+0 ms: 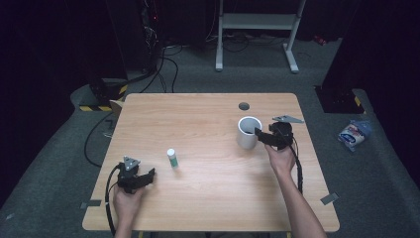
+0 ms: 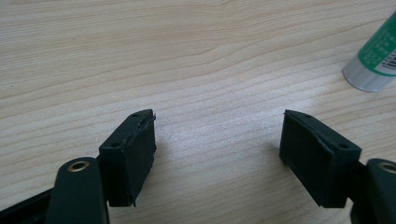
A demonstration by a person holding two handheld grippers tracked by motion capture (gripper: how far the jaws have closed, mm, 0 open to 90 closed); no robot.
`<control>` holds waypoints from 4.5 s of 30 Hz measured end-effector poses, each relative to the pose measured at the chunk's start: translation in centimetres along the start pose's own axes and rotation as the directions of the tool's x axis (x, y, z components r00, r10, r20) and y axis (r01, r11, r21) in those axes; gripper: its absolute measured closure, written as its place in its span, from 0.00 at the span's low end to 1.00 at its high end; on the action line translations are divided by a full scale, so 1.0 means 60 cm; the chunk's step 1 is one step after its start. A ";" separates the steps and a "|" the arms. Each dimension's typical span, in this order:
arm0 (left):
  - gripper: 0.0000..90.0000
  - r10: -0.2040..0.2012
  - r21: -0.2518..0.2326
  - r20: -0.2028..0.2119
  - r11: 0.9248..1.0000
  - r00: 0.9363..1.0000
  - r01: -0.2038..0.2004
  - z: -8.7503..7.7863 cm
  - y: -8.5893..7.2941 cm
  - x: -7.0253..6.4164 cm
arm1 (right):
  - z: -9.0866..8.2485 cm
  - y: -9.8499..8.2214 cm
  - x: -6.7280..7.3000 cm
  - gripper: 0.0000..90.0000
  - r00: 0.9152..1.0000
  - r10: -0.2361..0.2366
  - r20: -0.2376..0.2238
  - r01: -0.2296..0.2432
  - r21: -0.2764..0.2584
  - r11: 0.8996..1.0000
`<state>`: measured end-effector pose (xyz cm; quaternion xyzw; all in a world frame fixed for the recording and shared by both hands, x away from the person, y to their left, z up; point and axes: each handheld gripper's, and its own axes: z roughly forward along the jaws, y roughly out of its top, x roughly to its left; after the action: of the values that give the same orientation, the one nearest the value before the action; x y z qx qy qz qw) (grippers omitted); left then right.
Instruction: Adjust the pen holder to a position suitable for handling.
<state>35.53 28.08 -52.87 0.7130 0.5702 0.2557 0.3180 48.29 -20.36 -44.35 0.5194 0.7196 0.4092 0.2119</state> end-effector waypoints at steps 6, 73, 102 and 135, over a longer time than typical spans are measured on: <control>0.29 0.003 -0.001 0.000 1.000 1.000 -0.003 0.000 0.000 0.000 | 0.015 0.014 0.002 0.39 1.000 0.014 0.015 -0.014 0.005 1.000; 0.29 0.003 -0.001 -0.002 1.000 1.000 -0.003 0.000 0.000 -0.001 | 0.004 -0.039 0.058 0.53 0.991 -0.093 -0.094 0.096 0.032 0.995; 0.29 0.003 0.000 -0.003 1.000 1.000 -0.003 0.000 0.000 -0.001 | -0.020 -0.073 0.109 0.53 0.974 -0.141 -0.176 0.144 0.007 0.990; 0.29 0.001 0.000 -0.004 1.000 1.000 -0.002 0.000 0.000 -0.001 | -0.045 -0.110 0.143 0.45 0.954 -0.146 -0.261 0.144 -0.028 0.989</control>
<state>35.53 28.02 -52.87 0.7128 0.5704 0.2575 0.3166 39.35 -14.31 -47.12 0.4058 0.7757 0.4607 0.1464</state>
